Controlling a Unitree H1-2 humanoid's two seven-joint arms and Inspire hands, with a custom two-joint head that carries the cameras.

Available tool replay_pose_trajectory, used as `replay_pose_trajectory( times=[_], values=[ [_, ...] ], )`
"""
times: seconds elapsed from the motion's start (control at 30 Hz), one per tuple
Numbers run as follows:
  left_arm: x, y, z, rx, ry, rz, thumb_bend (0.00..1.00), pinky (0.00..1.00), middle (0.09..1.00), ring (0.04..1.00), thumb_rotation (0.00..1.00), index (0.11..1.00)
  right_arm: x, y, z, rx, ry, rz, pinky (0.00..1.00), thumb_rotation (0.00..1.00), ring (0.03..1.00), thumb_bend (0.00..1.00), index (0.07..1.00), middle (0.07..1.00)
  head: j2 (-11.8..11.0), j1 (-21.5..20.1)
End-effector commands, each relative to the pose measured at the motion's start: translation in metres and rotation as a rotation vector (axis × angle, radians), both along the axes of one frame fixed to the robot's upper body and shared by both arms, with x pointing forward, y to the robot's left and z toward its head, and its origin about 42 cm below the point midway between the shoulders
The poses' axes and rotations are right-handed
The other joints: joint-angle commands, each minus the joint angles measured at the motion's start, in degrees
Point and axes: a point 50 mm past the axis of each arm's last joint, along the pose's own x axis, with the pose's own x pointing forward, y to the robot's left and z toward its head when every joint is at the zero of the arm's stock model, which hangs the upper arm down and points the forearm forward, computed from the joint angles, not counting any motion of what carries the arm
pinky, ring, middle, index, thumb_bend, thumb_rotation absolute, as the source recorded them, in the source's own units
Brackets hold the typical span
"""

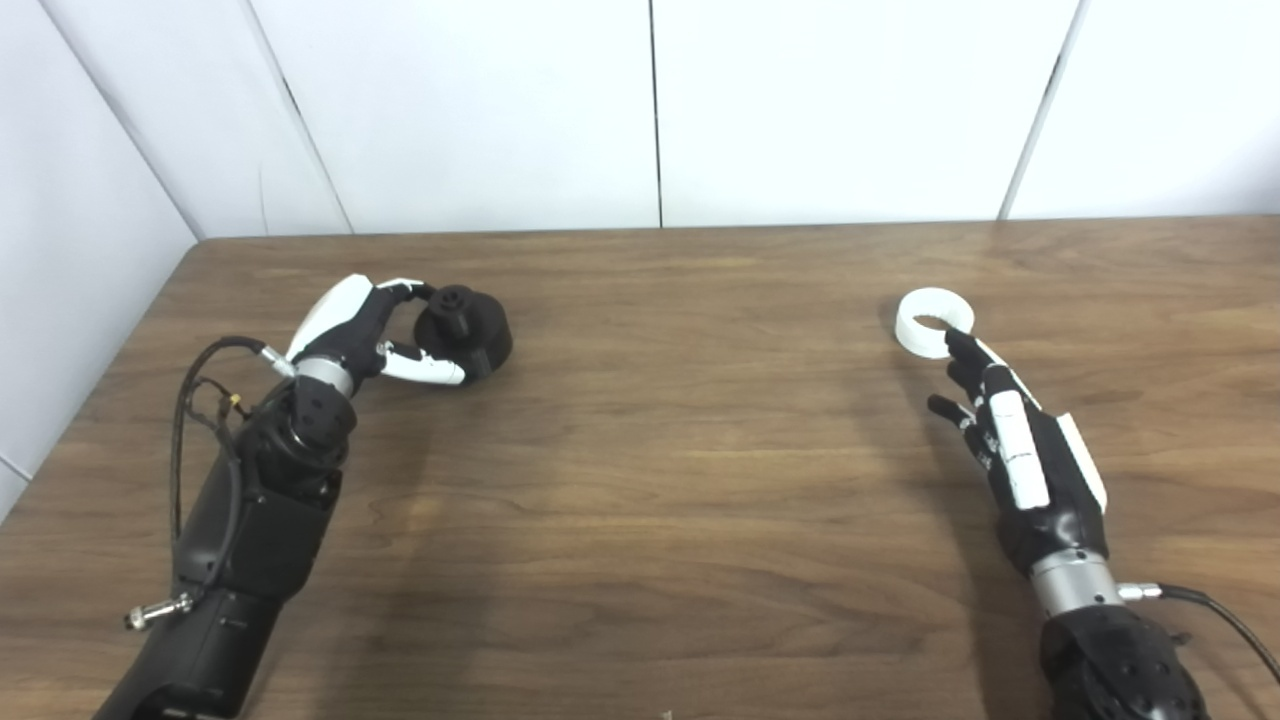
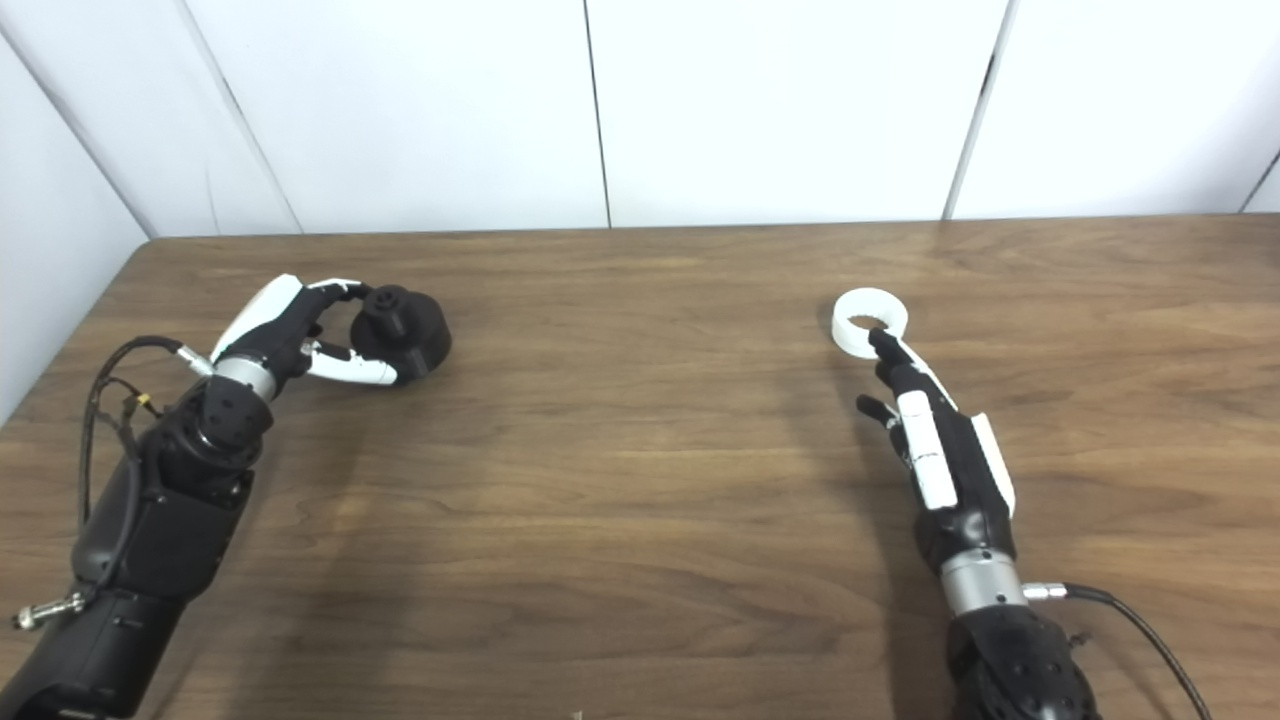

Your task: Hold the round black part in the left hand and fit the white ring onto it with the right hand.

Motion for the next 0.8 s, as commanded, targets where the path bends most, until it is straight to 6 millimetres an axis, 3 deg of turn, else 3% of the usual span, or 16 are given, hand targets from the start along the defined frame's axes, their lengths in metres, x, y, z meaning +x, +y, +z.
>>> replay_pose_trajectory(
  times=[0.0, 0.3, 0.77],
  values=[
    [0.0156, 0.0041, 0.0339, 0.036, -0.119, -0.011, 0.89, 0.86, 0.930, 0.957, 0.23, 0.837, 0.0043, 0.0021, 0.0200, -0.002, -0.106, 0.002, 0.85, 0.92, 0.954, 0.57, 0.879, 0.941, 0.07, 0.03],
    [0.0176, 0.0000, 0.0308, 0.047, -0.123, -0.013, 0.90, 0.85, 0.913, 0.943, 0.24, 0.840, 0.0056, -0.0023, 0.0208, -0.005, -0.113, 0.004, 0.88, 0.92, 0.958, 0.58, 0.878, 0.944, 0.19, -0.24],
    [0.0175, -0.0016, 0.0255, 0.064, -0.148, -0.014, 0.90, 0.81, 0.893, 0.923, 0.20, 0.719, 0.0053, -0.0048, 0.0223, 0.012, -0.110, 0.004, 0.87, 0.92, 0.963, 0.57, 0.882, 0.946, 0.43, -0.31]
  ],
)
